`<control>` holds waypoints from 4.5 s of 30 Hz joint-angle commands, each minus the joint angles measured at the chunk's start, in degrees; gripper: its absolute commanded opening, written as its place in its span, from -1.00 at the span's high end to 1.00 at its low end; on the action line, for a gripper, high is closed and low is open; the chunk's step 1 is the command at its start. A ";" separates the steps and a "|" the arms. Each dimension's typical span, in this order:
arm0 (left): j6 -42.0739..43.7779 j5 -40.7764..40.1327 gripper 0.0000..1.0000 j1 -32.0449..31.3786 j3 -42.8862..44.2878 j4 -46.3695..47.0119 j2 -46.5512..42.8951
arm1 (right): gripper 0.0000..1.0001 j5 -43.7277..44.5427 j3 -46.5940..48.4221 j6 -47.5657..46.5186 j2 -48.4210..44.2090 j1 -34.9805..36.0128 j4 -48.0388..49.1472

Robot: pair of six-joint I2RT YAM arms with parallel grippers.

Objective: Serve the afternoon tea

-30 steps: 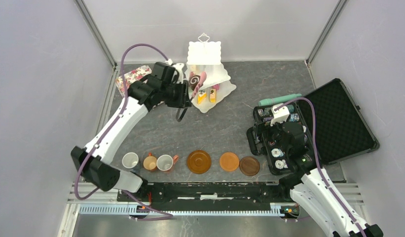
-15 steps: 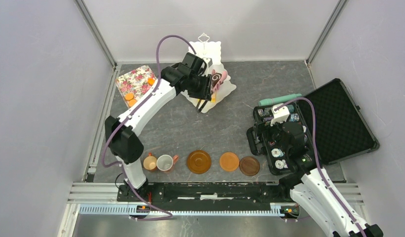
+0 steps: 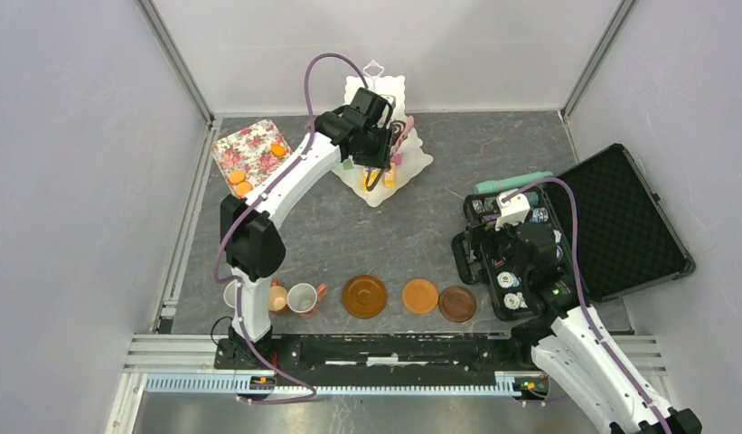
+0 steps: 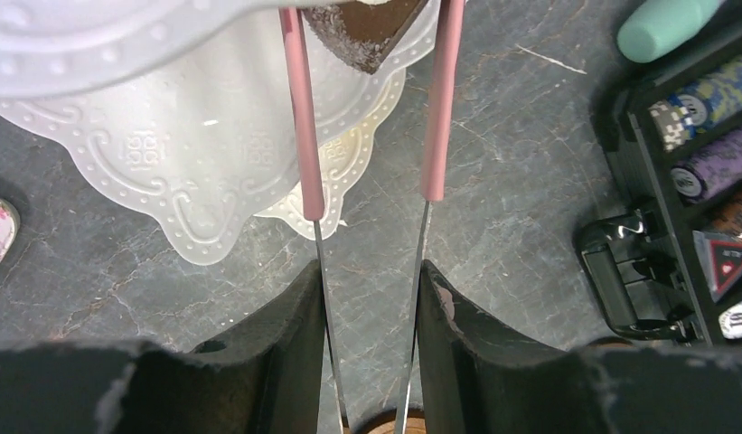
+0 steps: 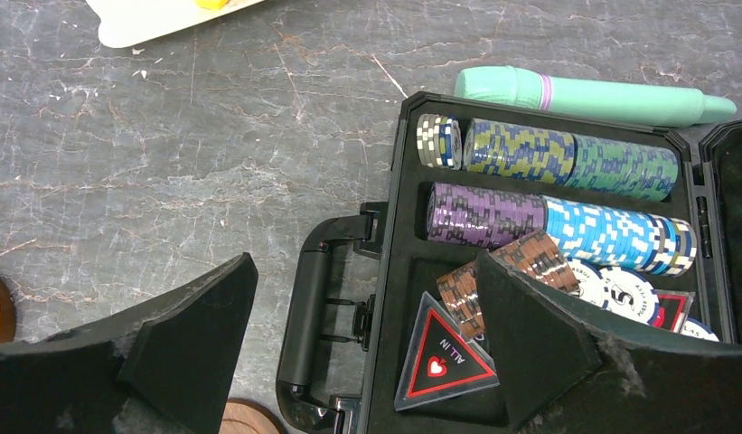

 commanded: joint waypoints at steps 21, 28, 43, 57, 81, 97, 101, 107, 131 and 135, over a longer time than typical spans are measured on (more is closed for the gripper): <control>2.92 -1.52 -0.13 0.66 3.07 3.70 1.72 | -0.96 0.99 0.13 0.32 0.29 0.16 1.08; 3.01 -3.11 -0.19 0.73 0.72 5.48 0.41 | -0.96 0.64 0.15 0.25 0.52 0.22 1.06; 3.18 -3.55 -0.16 0.62 -2.87 9.30 -4.18 | -0.96 0.70 0.11 0.35 0.82 0.26 1.06; 2.15 -3.21 -0.09 0.47 -8.20 12.48 -9.21 | -0.96 0.57 0.09 0.44 0.92 0.37 1.13; 2.12 -4.92 -0.17 0.11 -7.98 15.20 -9.81 | -0.96 0.52 0.04 0.49 1.14 0.35 1.14; 0.47 -0.84 -0.10 0.02 -11.44 15.55 -14.53 | -0.96 0.52 0.04 0.43 1.18 0.30 1.03; -0.28 -0.40 -0.07 0.02 -17.85 17.27 -20.20 | -0.96 0.44 0.11 0.44 1.16 0.30 1.14; -1.99 0.40 -0.05 0.02 -26.11 18.13 -29.11 | -0.96 0.23 0.14 0.48 0.89 0.30 1.14; -3.08 -1.03 0.06 23.37 -44.95 5.95 -47.82 | -0.96 -1.01 0.04 0.49 0.61 0.26 1.29; -5.01 -2.84 0.03 29.63 -42.32 8.25 -41.98 | -0.96 -0.90 0.08 0.50 0.57 0.30 1.36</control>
